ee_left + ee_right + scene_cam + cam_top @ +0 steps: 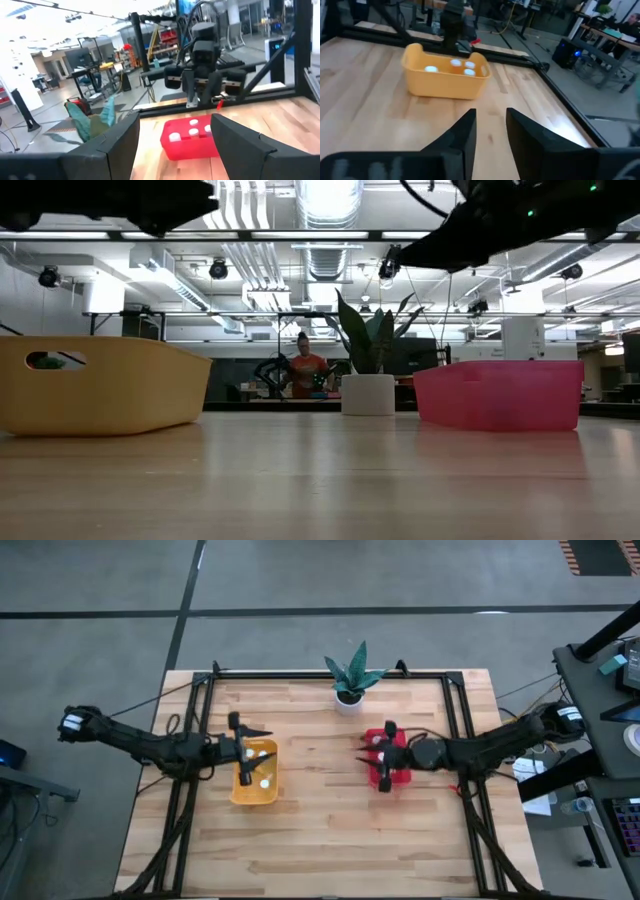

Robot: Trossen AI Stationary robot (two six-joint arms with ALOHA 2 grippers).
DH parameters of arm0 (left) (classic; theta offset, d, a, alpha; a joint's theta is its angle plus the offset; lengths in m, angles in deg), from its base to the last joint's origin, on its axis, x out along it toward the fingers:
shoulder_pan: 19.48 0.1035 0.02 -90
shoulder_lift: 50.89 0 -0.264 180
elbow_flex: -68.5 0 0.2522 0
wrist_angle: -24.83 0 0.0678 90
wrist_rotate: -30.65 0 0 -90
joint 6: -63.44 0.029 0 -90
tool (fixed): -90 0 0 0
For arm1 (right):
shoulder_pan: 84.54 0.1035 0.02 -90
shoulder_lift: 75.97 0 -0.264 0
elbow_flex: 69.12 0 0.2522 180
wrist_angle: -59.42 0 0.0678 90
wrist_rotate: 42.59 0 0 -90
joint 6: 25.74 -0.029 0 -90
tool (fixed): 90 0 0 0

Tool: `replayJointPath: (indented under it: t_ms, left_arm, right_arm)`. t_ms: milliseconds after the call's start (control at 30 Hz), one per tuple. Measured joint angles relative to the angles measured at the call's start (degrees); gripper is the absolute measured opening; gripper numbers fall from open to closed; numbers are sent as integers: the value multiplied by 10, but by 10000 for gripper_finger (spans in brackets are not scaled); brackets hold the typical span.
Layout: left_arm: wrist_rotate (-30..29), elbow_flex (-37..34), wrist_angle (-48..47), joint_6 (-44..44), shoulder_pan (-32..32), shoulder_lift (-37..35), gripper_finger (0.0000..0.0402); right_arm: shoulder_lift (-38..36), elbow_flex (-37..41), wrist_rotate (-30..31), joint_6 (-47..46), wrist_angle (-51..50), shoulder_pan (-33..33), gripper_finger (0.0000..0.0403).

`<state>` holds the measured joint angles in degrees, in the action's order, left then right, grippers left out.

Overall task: Pick and place medicine bottles into bin by pill shape (circle, oval)
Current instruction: Return to Home Position

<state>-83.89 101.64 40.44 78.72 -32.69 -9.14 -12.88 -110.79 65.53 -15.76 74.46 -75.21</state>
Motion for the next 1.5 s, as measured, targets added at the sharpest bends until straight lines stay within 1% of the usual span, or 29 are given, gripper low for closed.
replayJointPath:
  t_ms: [167, 300, 400, 533, 733, 800, 833, 1000, 1267, 1367, 1500]
  left_arm:
    - [0, -51, -4, -8, 8, -87, 228]
    - [-2, -85, -26, -15, 8, -151, 228]
    - [-21, -105, -57, -29, 8, -188, 228]
    - [-28, -137, -64, -34, 8, -248, 228]
    - [-45, -178, -59, -49, 8, -318, 228]
    - [-47, -188, -71, -60, 8, -334, 228]
    - [-47, -189, -66, -63, 8, -342, 228]
    - [-47, -189, -105, -89, 8, -362, 228]
    - [-47, -189, -118, -89, 8, -351, 228]
    - [-47, -190, -111, -98, 8, -348, 228]
    - [-47, -190, -102, -106, 8, -347, 228]
  right_arm:
    - [-26, 2, -51, 2, -34, -54, 87]
    - [-56, 13, -52, 17, -49, -72, 82]
    - [-80, 30, -54, 25, -51, -77, 81]
    - [-118, 61, -72, 26, -48, -80, 80]
    - [-199, 121, -76, 27, -41, -92, 79]
    - [-230, 140, -76, 27, -40, -100, 77]
    - [-248, 151, -76, 27, -40, -104, 76]
    - [-336, 194, -76, 39, -42, -126, 68]
    - [-455, 210, -76, 92, -66, -154, 68]
    - [-501, 211, -78, 96, -90, -154, 68]
    - [-562, 215, -81, 80, -151, -154, 68]
